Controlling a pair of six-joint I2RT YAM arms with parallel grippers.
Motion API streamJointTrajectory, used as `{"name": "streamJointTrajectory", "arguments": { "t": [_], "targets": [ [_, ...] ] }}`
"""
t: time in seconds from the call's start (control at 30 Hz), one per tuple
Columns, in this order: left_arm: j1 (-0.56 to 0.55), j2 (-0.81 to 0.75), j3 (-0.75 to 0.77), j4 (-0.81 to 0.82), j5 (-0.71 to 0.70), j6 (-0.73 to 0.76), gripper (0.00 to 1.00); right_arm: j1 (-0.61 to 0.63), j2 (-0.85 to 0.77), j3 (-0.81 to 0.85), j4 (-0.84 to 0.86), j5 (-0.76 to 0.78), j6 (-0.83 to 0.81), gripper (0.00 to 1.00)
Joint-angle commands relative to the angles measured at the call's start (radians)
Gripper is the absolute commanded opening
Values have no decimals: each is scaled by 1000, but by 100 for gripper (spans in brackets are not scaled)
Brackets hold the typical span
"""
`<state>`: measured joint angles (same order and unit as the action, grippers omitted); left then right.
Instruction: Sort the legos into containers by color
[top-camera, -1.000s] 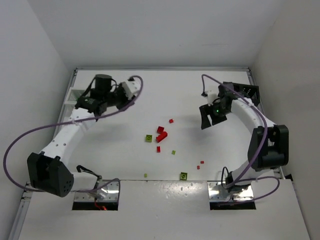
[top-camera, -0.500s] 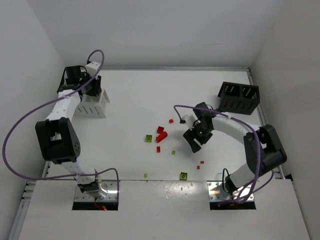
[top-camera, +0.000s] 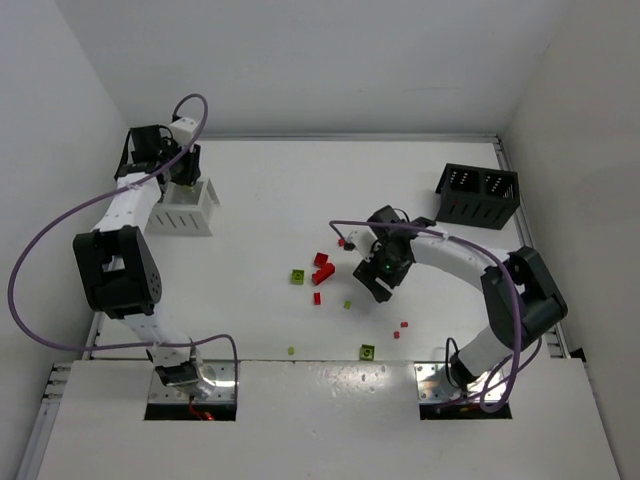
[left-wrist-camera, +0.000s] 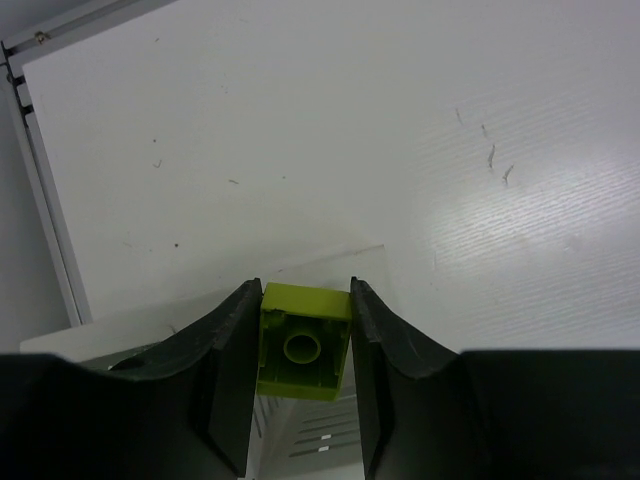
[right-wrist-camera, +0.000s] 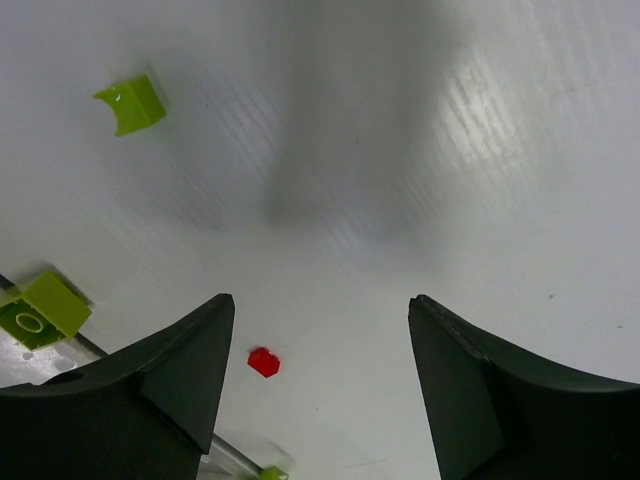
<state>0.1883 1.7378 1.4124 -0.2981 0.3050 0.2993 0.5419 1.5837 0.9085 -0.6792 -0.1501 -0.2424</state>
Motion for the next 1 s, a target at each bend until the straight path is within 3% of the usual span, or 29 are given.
{"name": "streamJointTrajectory", "arguments": {
  "t": [0.0, 0.27, 0.3, 0.47, 0.67, 0.77, 0.97],
  "targets": [
    [19, -15, -23, 36, -3, 4, 28, 21, 15, 62, 33, 47, -14, 71],
    [37, -26, -75, 36, -33, 15, 29, 30, 93, 190, 82, 83, 98, 73],
    [37, -26, -75, 36, -33, 15, 39, 30, 105, 204, 82, 74, 121, 73],
    [46, -38, -95, 27, -44, 15, 61, 30, 160, 276, 92, 64, 172, 73],
    [77, -148, -144, 63, 123, -35, 68, 30, 248, 368, 101, 37, 219, 73],
    [77, -239, -193, 76, 212, -57, 70, 52, 257, 368, 127, -5, 192, 73],
    [66, -385, -253, 65, 339, -48, 70, 105, 248, 339, 193, -94, -26, 73]
  ]
}}
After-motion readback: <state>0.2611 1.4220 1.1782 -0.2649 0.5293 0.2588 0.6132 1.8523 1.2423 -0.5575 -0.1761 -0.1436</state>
